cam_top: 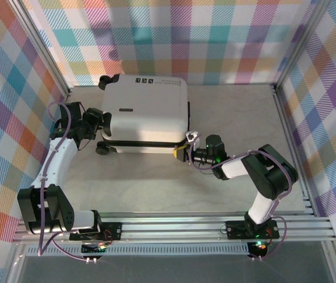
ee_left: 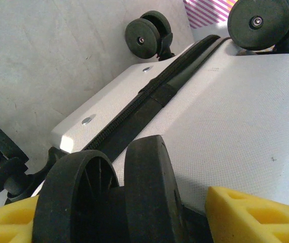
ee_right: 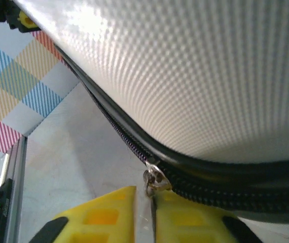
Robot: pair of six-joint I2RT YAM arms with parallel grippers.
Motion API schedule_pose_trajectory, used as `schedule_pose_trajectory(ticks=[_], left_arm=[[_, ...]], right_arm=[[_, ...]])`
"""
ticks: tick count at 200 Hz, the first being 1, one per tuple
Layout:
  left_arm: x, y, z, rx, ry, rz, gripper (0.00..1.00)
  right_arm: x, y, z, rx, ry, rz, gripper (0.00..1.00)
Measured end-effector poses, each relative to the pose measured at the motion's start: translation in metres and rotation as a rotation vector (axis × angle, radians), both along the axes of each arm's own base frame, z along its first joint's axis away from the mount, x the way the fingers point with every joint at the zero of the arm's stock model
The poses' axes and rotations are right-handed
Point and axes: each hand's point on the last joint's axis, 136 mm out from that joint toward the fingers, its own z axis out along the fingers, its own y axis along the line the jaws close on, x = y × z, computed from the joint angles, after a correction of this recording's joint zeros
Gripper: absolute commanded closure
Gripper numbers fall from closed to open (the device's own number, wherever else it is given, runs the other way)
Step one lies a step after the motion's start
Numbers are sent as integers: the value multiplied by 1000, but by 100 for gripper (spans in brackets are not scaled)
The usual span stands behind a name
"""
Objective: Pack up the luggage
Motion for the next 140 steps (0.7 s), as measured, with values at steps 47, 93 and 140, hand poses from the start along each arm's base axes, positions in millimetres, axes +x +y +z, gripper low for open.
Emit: schedule_pose_trajectory(ticks=[47,93,140], left_arm=[[1,-1,-3,-6,7,-7,40],[6,-1,-10,-42,17,-24,43],[16,1,-15,-59,1,-50,46]], right_arm=[[4,-4,-3,-23,12,-37,100],[10,-20,1,-115,-3,-144,100],[20,-47,-4,-240,-30,-288,100]])
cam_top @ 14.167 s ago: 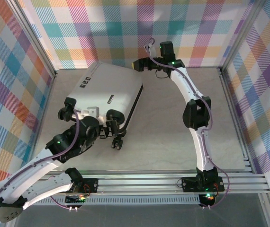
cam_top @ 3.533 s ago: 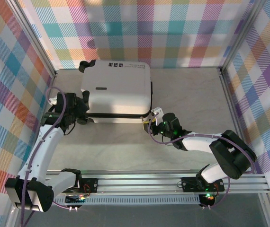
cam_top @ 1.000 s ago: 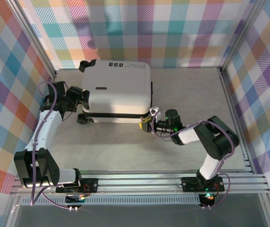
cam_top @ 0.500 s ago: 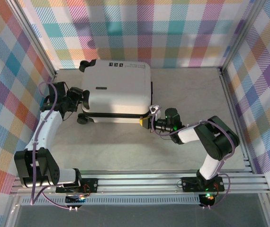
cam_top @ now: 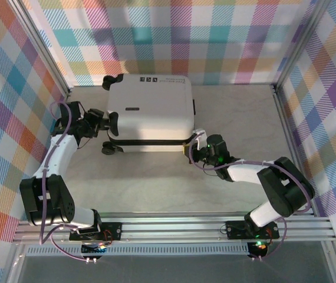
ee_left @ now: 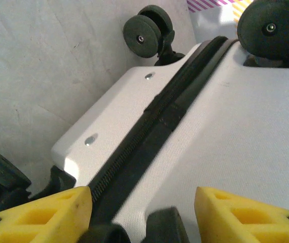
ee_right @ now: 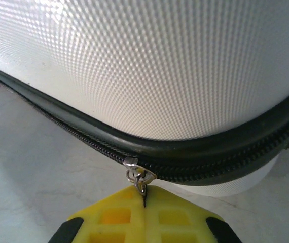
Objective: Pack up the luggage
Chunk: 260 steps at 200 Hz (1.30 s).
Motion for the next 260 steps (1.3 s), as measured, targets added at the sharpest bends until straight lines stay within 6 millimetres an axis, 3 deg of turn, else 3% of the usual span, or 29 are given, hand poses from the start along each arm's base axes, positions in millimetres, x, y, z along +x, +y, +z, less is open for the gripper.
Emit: schedule_pose_trajectory(ticks=[45,65,166,260], left_arm=[[11,-3,-3,-12,-11,-42,52],[16,-6,0,-42,-22,-56,62],[23,-12,2,-69,-14,-103,61],[29,-23,3,-103,-27,-185,64]], right_arm=[[7,-10,-4,-60,13,-61,100],[9,-17,-4,-86,18,-97,100],[20,-42,-4,-171,64,-206,100],[40,-63,-3,-175,147,-155,100]])
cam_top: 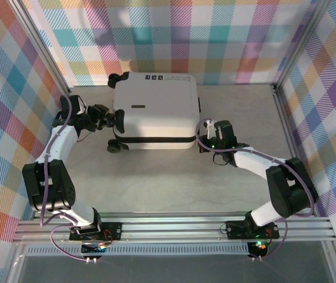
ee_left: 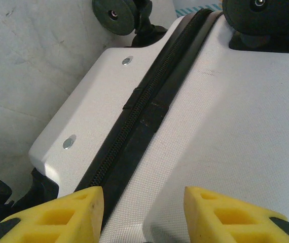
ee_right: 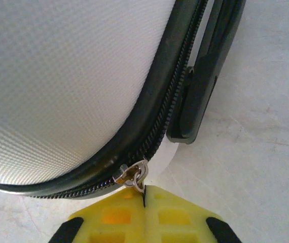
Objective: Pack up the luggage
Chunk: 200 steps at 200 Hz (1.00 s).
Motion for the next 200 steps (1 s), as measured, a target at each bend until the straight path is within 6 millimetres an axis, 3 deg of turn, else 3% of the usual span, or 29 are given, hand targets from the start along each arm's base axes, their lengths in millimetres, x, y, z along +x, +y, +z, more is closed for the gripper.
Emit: schedule_pose_trajectory(ticks=[57,117,156,200], left_arm=[[13,-5,2,-10,-16,-52,65],[31,-7,5,-13,-48,-126,66],[39,-8,5,-14,-66,-163,67],[42,-4,5,-35,-86,-198,68]], right_arm=[[30,-1,0,-1,20,66,100],[79,1,3,43,15,99,100],[70,5,6,79,-41,129,100],[29,11,10,44,-77,141,100]])
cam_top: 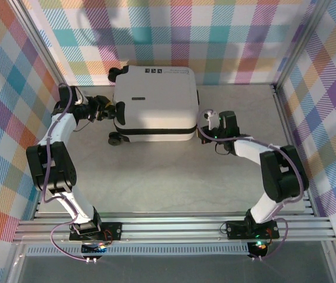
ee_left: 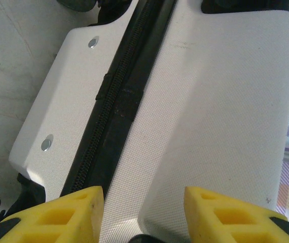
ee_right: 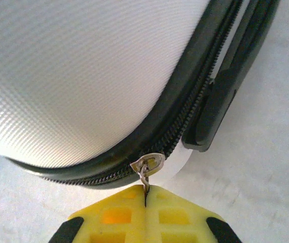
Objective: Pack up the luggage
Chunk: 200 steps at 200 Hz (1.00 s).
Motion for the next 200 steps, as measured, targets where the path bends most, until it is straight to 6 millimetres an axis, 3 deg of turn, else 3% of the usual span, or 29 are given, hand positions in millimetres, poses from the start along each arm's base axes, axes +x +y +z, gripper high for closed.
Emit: schedule_pose_trajectory(ticks=[55,90,104,128,174,189,200], left_arm=[[-2,23,2,-13,-31,-13,65],[4,41,3,14,-24,-15,57],[4,47,3,34,-25,-13,43],[5,52,9,80,-32,-13,29],[-6,54,23,254,-7,2,23],[-10,43,44,350,-22,-8,21],[-11,24,68,429,-66,-38,21]], right_arm=[[-70,20,2,-20,-25,87,100],[-109,49,4,-10,-40,185,100],[-114,55,3,-6,-43,201,100],[-115,57,2,-4,-43,204,100],[-113,58,1,-3,-45,204,100],[-113,59,0,-1,-46,206,100],[-112,60,0,1,-47,206,100]])
